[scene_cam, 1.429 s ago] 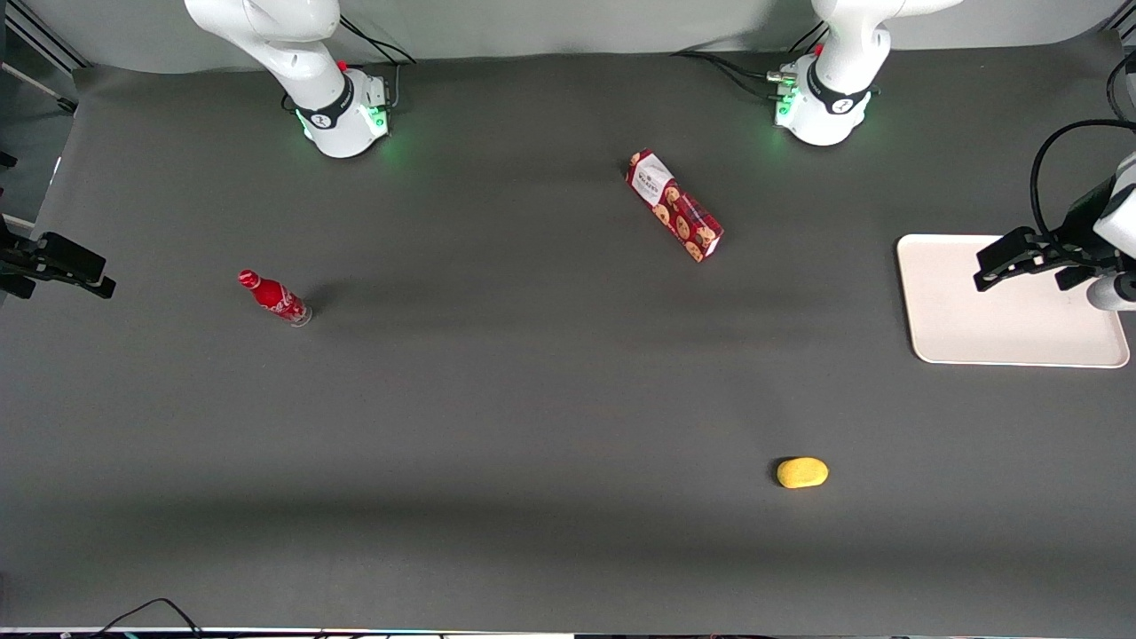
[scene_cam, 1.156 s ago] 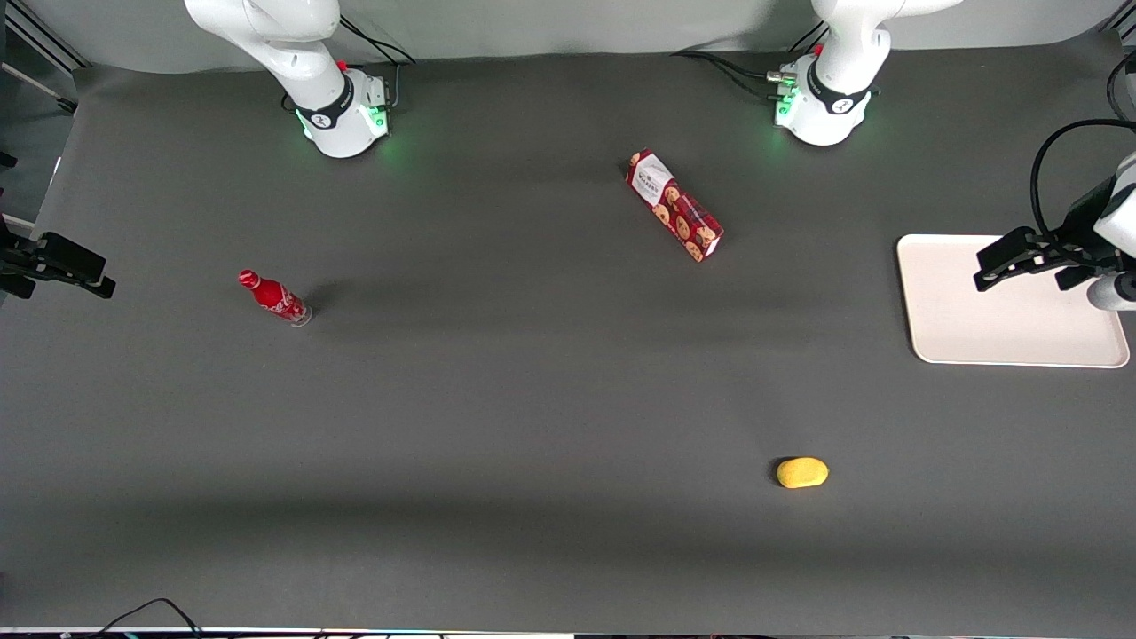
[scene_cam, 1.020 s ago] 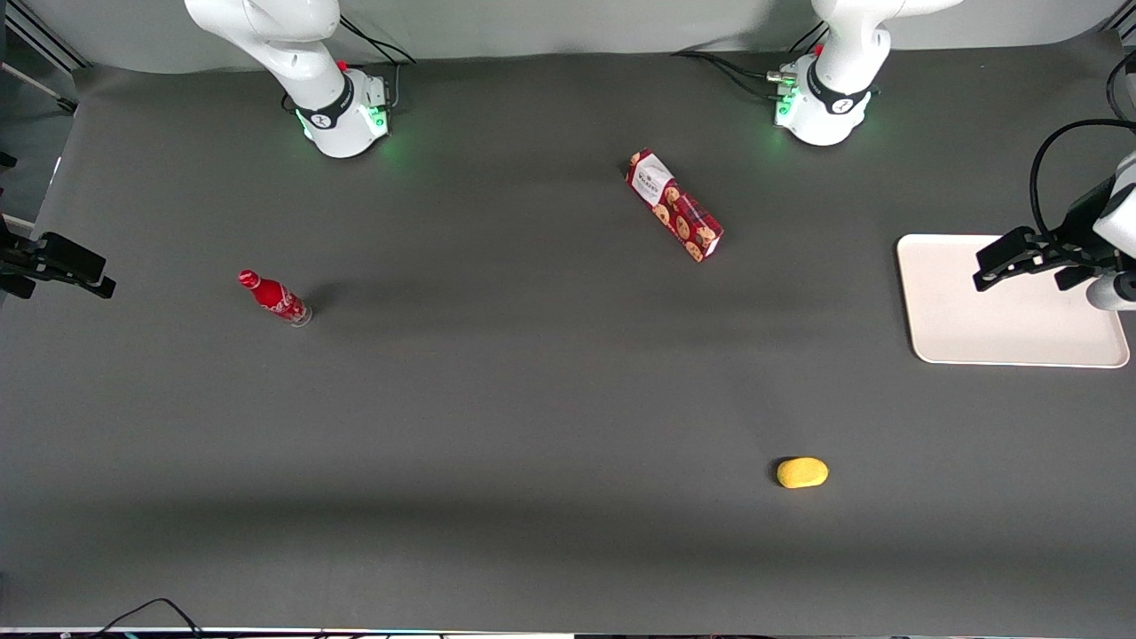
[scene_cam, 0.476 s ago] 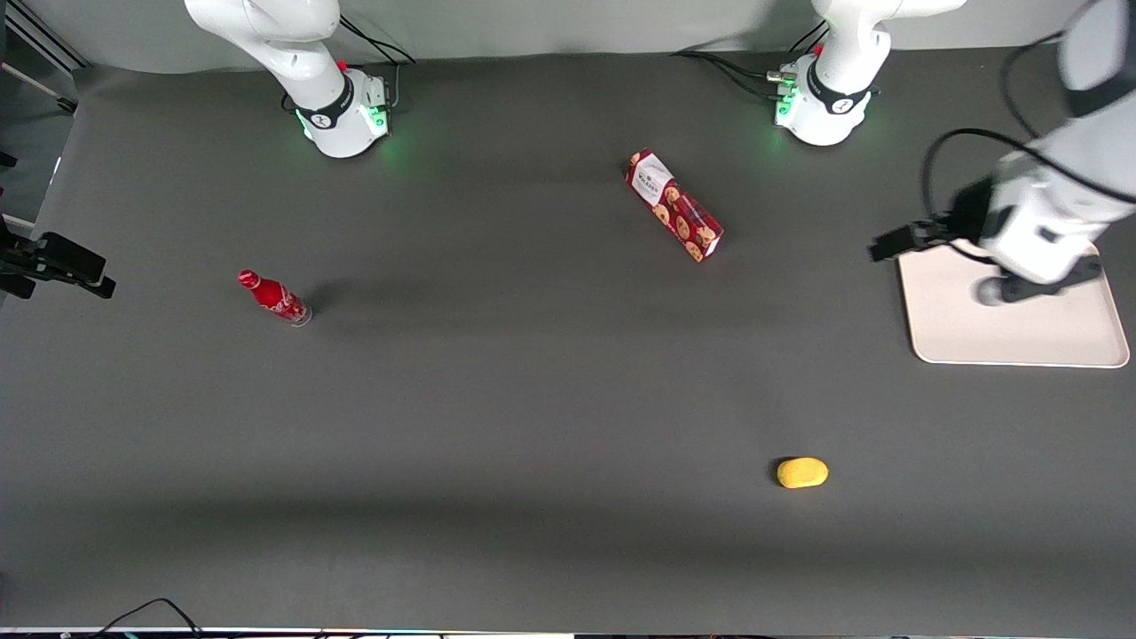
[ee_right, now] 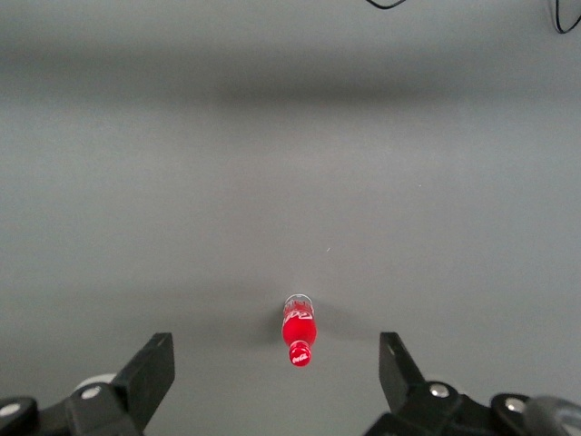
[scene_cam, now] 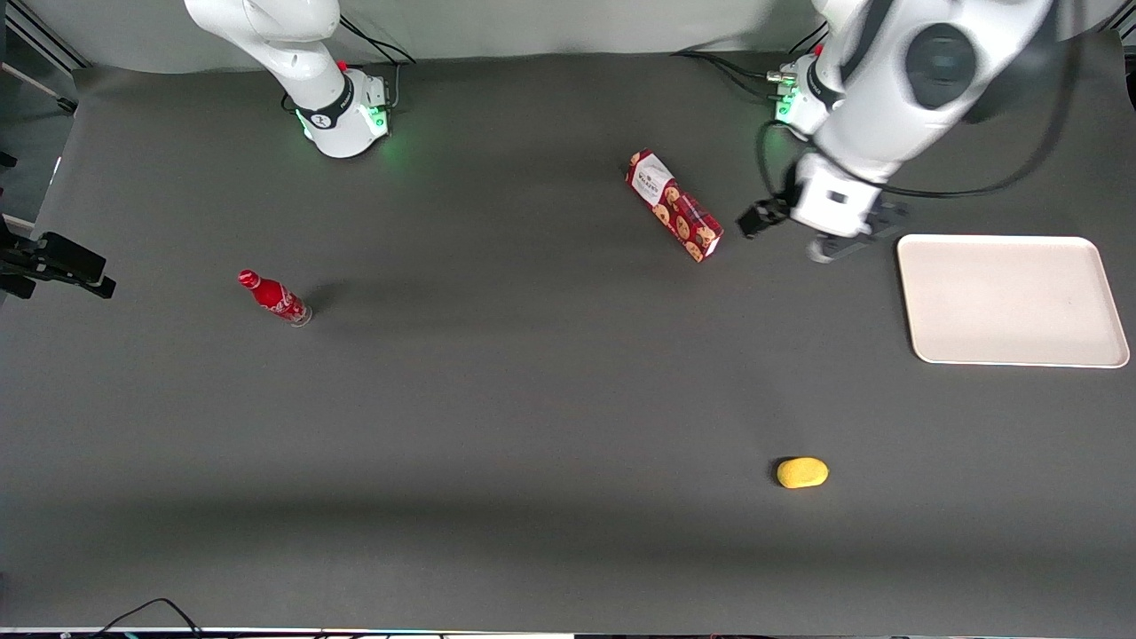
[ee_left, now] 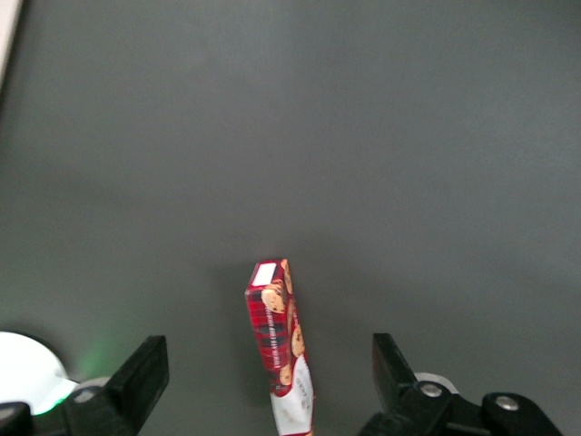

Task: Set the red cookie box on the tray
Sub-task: 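Move the open left gripper over the red plaid cookie box, then lower the left gripper and close it on the cookie box's end, then lift the cookie box and carry it toward the white tray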

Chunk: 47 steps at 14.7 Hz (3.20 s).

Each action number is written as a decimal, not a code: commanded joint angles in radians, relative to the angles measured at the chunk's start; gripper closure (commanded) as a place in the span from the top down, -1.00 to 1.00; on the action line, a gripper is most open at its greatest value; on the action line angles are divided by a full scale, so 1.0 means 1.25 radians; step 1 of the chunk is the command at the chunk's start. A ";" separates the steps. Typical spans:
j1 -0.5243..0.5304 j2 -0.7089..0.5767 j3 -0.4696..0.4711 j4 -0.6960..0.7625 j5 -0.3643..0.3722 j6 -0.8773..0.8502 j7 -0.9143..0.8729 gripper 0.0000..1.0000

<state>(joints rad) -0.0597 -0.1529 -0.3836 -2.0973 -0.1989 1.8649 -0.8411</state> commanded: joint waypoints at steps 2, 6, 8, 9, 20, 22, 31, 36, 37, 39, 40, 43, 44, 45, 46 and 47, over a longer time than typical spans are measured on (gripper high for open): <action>-0.014 -0.045 -0.105 -0.192 -0.007 0.191 -0.145 1.00; -0.016 -0.035 -0.225 -0.338 -0.007 0.376 -0.251 1.00; -0.016 -0.023 -0.259 -0.398 -0.019 0.439 -0.273 1.00; -0.016 -0.021 -0.281 -0.420 -0.041 0.469 -0.274 1.00; -0.054 0.169 -0.361 -0.497 -0.135 0.761 -0.315 1.00; -0.057 0.208 -0.358 -0.494 -0.133 0.781 -0.315 1.00; -0.058 0.236 -0.352 -0.492 -0.126 0.804 -0.313 -0.84; -0.057 0.234 -0.340 -0.482 -0.119 0.796 -0.304 -1.00; -0.054 0.224 -0.337 -0.471 -0.115 0.774 -0.304 -1.00; -0.049 0.181 -0.312 -0.404 -0.102 0.639 -0.304 -1.00; -0.048 0.165 -0.302 -0.366 -0.102 0.575 -0.304 -1.00; -0.033 0.129 -0.277 -0.280 -0.091 0.481 -0.284 -1.00; -0.022 0.120 -0.258 -0.243 -0.089 0.441 -0.259 -1.00; -0.016 0.111 -0.230 -0.203 -0.088 0.396 -0.225 -1.00; -0.014 0.104 -0.201 -0.156 -0.088 0.345 -0.190 -1.00; -0.014 0.100 -0.173 -0.105 -0.086 0.288 -0.164 -1.00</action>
<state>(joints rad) -0.0939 0.0118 -0.6815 -2.3756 -0.3213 2.4040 -1.1448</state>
